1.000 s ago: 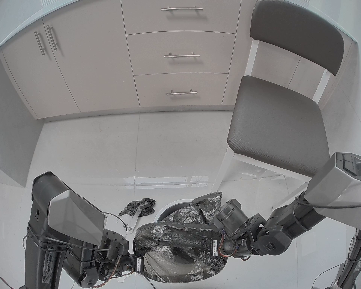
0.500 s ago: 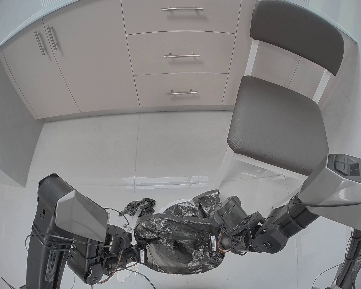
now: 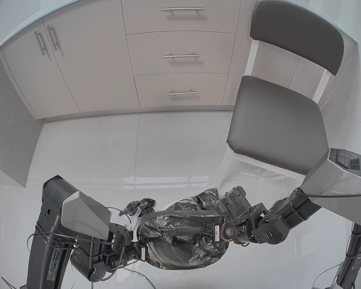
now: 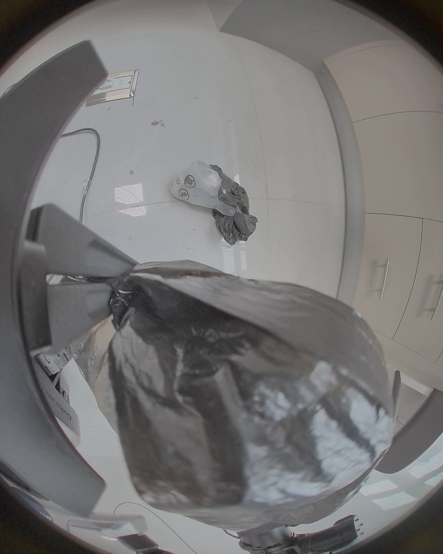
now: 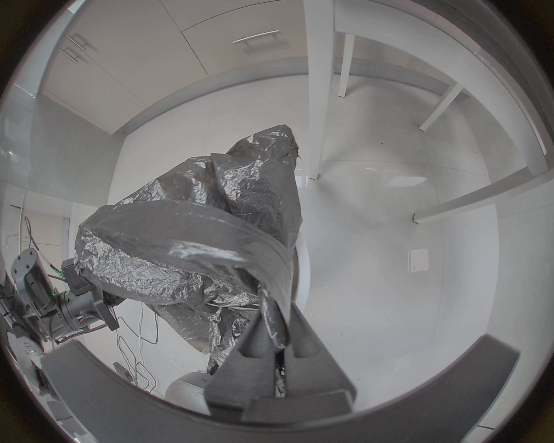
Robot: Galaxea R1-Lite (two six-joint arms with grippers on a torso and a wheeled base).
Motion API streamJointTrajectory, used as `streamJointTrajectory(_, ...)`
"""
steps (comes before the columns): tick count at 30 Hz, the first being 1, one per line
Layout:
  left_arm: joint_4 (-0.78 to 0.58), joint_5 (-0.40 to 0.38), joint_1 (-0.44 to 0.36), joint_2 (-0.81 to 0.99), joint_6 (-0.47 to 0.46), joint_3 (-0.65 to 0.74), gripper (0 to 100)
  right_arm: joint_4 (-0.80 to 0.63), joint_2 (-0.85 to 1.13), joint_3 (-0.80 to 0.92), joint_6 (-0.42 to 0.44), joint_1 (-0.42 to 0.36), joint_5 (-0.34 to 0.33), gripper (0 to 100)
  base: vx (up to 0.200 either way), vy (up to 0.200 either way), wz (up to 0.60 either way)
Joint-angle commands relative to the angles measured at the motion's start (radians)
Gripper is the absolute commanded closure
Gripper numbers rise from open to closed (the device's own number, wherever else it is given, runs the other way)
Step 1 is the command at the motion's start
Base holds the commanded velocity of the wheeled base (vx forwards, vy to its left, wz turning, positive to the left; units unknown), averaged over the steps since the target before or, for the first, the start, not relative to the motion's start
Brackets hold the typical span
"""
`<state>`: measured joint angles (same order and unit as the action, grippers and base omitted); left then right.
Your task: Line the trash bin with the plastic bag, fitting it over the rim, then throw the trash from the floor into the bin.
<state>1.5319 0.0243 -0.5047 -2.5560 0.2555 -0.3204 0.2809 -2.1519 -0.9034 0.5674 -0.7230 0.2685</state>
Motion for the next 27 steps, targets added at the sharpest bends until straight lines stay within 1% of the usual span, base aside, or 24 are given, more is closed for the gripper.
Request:
streamJointTrajectory(1,0.001,0.0,0.002,-0.006,0.002,0.0,100,0.0,-0.009,-0.002,0.0,0.007,0.001,100,0.0,0.0,0.0)
streamJointTrajectory(4,0.001,0.0,0.002,-0.006,0.001,0.001,100,0.0,-0.016,0.0,0.002,0.007,0.001,100,0.0,0.0,0.0)
streamJointTrajectory(5,0.001,0.0,0.002,-0.006,0.001,0.001,100,0.0,-0.016,0.001,0.0,0.007,0.0,0,0.0,0.0,0.0)
streamJointTrajectory(16,0.002,-0.001,0.002,-0.006,0.002,0.003,100,-0.002,0.032,0.04,0.0,-0.004,-0.005,0,0.0,0.0,0.0)
streamJointTrajectory(17,0.002,-0.001,0.003,-0.006,0.002,0.003,100,-0.002,0.13,0.051,0.005,-0.006,-0.015,0,0.0,0.0,0.0)
streamJointTrajectory(18,0.002,-0.001,0.003,-0.006,0.002,0.003,100,-0.003,0.136,0.051,0.005,-0.007,-0.017,0,0.0,0.0,0.0)
streamJointTrajectory(22,0.002,-0.001,0.002,-0.006,0.002,0.004,100,-0.002,0.21,0.003,0.006,-0.018,-0.066,0,0.0,0.0,0.0)
streamJointTrajectory(24,0.002,-0.001,0.002,-0.006,0.004,0.004,100,-0.002,0.204,-0.046,0.006,-0.019,-0.066,0,0.0,0.0,0.0)
streamJointTrajectory(26,0.002,-0.001,0.002,-0.006,0.004,0.004,100,-0.002,0.204,-0.051,0.006,-0.018,-0.066,0,0.0,0.0,0.0)
streamJointTrajectory(27,0.002,-0.001,0.002,-0.006,0.004,0.006,100,-0.011,0.168,-0.138,0.006,-0.018,-0.064,0,0.0,0.0,0.0)
